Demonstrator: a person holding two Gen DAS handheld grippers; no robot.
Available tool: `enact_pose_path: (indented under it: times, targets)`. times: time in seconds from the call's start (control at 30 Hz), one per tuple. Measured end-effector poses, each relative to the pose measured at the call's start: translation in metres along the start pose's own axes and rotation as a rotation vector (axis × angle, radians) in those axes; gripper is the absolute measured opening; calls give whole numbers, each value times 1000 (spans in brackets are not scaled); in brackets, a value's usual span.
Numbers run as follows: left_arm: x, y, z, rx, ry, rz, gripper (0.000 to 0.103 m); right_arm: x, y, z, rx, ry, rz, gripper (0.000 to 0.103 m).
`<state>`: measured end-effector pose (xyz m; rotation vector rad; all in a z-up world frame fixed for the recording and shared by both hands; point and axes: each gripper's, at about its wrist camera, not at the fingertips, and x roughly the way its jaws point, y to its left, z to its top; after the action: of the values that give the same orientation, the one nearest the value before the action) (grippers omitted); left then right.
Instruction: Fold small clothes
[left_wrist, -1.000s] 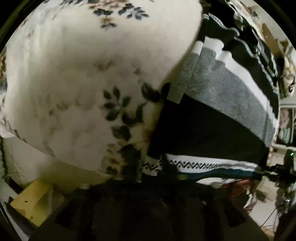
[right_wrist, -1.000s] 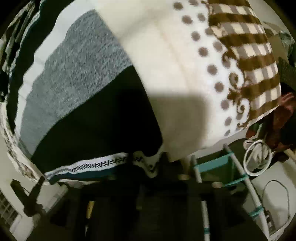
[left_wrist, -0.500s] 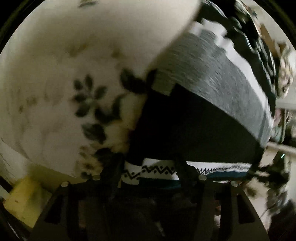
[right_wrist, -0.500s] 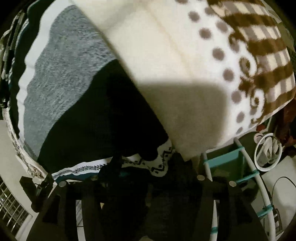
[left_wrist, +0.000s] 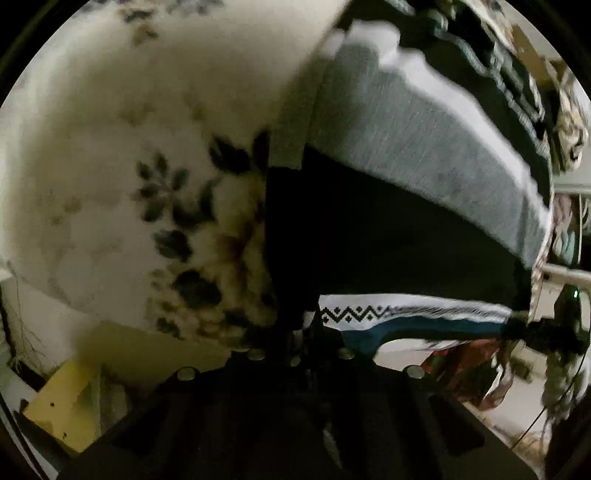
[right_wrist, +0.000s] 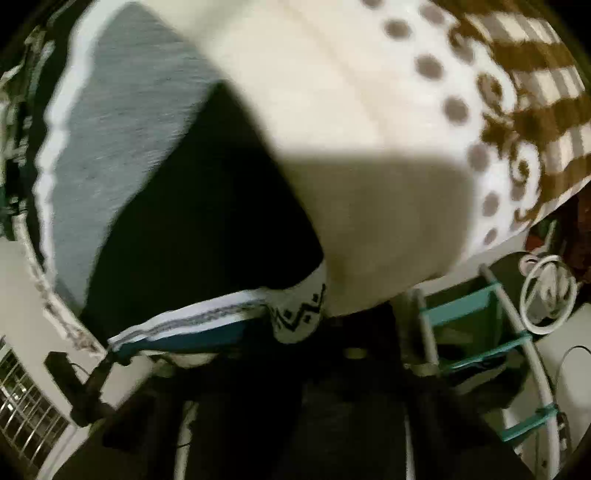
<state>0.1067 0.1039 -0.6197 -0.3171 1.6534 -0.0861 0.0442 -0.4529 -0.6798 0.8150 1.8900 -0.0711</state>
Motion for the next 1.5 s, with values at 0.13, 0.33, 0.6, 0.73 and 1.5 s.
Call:
enact_pose_path:
  times: [0.13, 0.33, 0.6, 0.73, 1.5]
  targets:
    - [-13, 13, 1, -20, -10, 27, 6, -27, 12, -17, -46, -66, -21, 13]
    - [-5, 14, 8, -4, 29, 74, 10, -9, 4, -10, -5, 8, -57, 16]
    - [-85, -20, 20, 89, -189, 241, 34, -88, 56, -4, -94, -89, -1, 64]
    - [-122, -32, 27, 92, -318, 301, 96, -143, 83, -6, -106, -195, 51, 68]
    - [66, -398, -58, 306, -85, 287, 97, -295, 42, 159, -304, -247, 30, 82]
